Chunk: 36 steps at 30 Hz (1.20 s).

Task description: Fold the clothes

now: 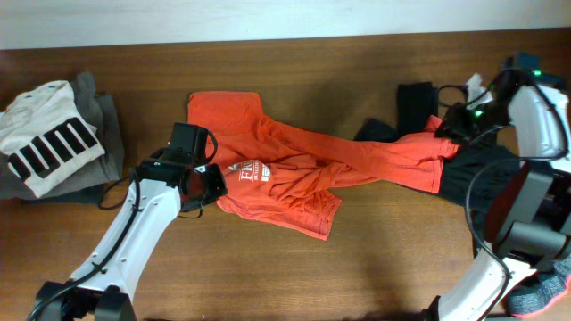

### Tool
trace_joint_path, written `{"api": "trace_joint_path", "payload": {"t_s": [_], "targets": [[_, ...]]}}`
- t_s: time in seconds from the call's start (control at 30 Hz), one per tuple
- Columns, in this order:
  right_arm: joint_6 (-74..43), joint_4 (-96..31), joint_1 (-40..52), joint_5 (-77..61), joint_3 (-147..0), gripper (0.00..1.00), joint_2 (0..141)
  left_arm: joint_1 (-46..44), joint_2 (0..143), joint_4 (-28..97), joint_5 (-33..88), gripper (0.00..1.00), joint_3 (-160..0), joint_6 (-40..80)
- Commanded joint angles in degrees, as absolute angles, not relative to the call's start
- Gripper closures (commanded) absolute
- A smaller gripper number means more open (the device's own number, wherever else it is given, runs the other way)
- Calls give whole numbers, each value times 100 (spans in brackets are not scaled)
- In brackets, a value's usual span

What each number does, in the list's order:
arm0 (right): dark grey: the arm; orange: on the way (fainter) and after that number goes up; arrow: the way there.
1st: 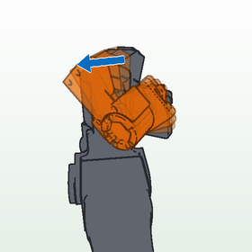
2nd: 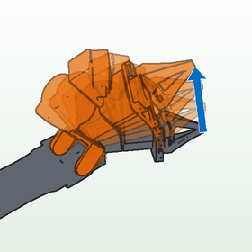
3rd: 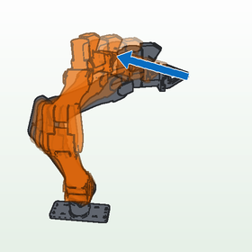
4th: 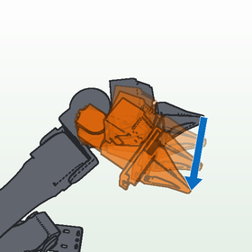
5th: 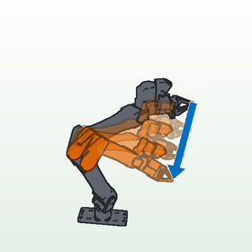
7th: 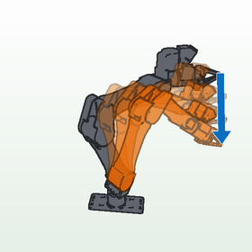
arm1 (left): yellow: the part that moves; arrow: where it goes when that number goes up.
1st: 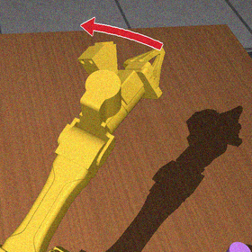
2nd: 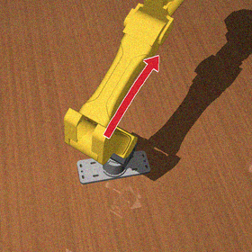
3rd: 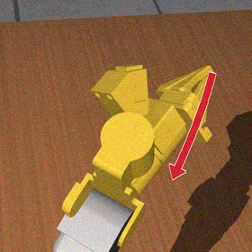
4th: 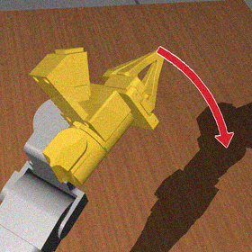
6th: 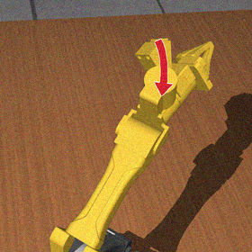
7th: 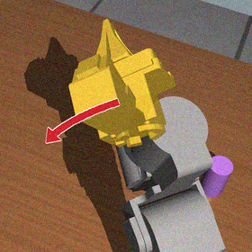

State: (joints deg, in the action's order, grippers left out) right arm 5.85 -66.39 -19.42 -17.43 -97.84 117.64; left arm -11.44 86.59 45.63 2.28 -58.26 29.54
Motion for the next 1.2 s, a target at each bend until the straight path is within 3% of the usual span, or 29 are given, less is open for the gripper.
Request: {"api": "trace_joint_path", "payload": {"t_s": [0.0, 0.2, 0.5, 0.67, 1.17], "targets": [[508, -6628, -1903, -1066, -9537, 54, 12070, -1114, 8689, 4550, 104, 100, -5817, 2858], [513, -6233, -2047, -1024, -9122, 54, 12269, -1114, 8689, 4550, 102, 100, -5817, 2858], [523, -4342, -2429, -543, -8014, 53, 12302, -1114, 8689, 4550, 104, 100, -5817, 2858], [-421, -3732, -2880, 377, -7948, 53, 12300, -1114, 8689, 4547, 102, 100, -5817, 2858], [-1385, -3422, -4652, -137, -8246, 45, 12300, -1114, 8689, 4434, -8, 100, -5817, 2858]]}}
